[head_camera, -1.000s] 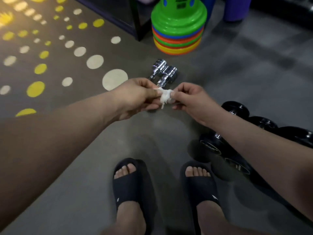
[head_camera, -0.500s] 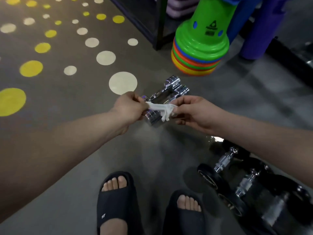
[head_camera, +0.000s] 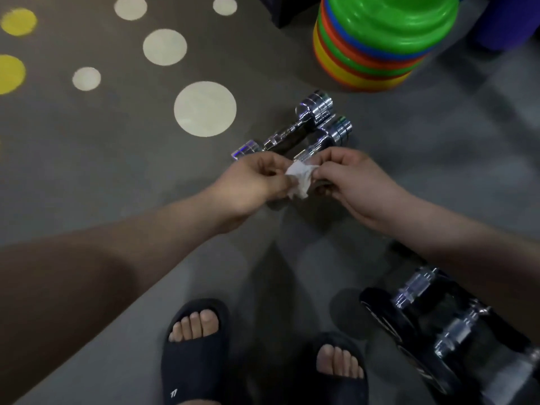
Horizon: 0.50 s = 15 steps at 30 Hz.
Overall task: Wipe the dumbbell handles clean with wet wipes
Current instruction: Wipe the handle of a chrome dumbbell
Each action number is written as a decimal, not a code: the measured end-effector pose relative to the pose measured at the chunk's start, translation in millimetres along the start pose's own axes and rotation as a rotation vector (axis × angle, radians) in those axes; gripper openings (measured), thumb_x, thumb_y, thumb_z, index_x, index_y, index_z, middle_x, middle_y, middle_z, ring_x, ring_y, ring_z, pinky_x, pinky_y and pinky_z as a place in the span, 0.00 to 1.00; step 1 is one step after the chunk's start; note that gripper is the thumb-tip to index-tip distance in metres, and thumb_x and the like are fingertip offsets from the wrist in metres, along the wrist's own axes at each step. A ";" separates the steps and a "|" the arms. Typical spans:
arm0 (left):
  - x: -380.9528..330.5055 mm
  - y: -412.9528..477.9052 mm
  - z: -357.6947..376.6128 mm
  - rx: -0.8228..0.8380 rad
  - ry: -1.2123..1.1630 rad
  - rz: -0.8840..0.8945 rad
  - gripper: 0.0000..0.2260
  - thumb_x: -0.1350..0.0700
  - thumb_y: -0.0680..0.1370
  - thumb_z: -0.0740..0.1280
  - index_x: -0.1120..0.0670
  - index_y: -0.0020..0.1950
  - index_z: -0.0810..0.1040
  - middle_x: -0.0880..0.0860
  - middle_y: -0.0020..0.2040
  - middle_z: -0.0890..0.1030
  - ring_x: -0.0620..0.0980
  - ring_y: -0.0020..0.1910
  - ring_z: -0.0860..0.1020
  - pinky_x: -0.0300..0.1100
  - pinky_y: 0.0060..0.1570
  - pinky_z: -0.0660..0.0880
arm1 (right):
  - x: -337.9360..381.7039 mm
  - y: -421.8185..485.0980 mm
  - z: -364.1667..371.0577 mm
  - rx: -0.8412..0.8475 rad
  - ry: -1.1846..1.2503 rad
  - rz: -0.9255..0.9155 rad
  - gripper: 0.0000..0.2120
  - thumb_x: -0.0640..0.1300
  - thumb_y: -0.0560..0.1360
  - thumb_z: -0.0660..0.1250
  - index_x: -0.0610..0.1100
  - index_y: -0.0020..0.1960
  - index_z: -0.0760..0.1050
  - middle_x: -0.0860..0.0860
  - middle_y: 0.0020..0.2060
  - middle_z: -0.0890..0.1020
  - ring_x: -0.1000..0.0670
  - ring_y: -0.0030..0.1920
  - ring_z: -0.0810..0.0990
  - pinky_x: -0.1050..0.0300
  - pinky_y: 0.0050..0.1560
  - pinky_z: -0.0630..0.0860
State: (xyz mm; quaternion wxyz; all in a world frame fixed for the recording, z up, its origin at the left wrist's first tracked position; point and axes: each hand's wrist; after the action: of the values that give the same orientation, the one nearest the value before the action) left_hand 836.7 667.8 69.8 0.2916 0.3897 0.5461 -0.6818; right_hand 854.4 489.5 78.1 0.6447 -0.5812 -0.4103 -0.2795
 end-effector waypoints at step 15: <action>19.1 38.9 -24.5 -0.234 0.592 0.116 0.05 0.57 0.76 0.73 0.53 0.50 0.80 0.50 0.41 0.83 0.46 0.38 0.79 0.35 0.41 0.76 | -45.6 34.6 -12.6 -0.140 0.020 0.031 0.13 0.28 0.77 0.66 0.46 0.48 0.73 0.46 0.40 0.82 0.53 0.32 0.80 0.62 0.34 0.79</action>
State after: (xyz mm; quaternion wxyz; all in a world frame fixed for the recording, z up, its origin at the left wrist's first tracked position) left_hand 863.8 683.1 31.0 0.2015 0.5654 0.6587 -0.4538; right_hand 862.8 477.7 21.3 0.6110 -0.6283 -0.3742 -0.3032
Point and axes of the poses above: each hand's wrist, its own y-axis towards the middle knuckle, its own z-axis out of the palm, x = y × z
